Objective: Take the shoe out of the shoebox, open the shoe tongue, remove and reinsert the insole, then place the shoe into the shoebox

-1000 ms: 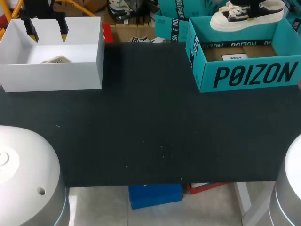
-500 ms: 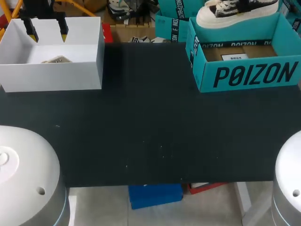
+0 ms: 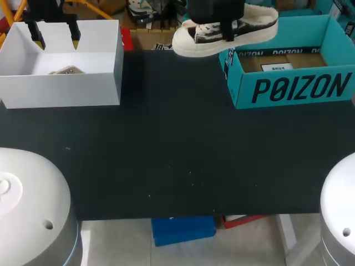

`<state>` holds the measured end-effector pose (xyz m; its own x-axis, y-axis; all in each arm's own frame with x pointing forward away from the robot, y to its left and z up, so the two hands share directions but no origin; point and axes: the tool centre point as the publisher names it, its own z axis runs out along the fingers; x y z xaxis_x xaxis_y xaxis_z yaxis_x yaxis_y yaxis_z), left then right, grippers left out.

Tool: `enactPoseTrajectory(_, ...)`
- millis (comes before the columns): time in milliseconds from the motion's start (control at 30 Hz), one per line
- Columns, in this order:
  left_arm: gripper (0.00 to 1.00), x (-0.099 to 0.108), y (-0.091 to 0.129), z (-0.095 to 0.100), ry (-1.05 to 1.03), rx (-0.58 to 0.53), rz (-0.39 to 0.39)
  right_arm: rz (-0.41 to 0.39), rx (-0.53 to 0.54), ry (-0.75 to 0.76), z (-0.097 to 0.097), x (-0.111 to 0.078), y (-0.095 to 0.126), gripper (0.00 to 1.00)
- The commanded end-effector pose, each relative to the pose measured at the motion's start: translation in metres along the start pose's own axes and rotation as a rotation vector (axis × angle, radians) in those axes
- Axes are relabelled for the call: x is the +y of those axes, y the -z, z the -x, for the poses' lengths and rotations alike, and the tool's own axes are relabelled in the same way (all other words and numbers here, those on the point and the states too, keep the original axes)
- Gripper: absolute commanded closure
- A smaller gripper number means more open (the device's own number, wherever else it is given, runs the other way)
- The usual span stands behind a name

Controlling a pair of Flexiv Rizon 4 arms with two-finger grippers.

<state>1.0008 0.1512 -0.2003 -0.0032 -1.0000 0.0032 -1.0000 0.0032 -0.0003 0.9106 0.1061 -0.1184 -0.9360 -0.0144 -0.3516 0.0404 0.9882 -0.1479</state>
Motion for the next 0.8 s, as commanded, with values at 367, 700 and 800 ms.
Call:
enactPoseTrajectory(367, 0.00, 0.000, 0.000, -0.001, 0.002, -0.002, 0.001, -0.081, 0.076, -0.016, -0.069, 0.098, -0.052, 1.00)
enactPoseTrajectory(700, 0.00, 0.000, 0.000, -0.001, 0.002, -0.002, 0.001, -0.062, 0.020, -0.082, -0.109, 0.116, -0.127, 1.00)
enactPoseTrajectory(800, 0.00, 0.000, 0.000, -0.001, 0.002, -0.002, 0.001, -0.053, -0.014, -0.091, -0.120, 0.119, -0.146, 1.00)
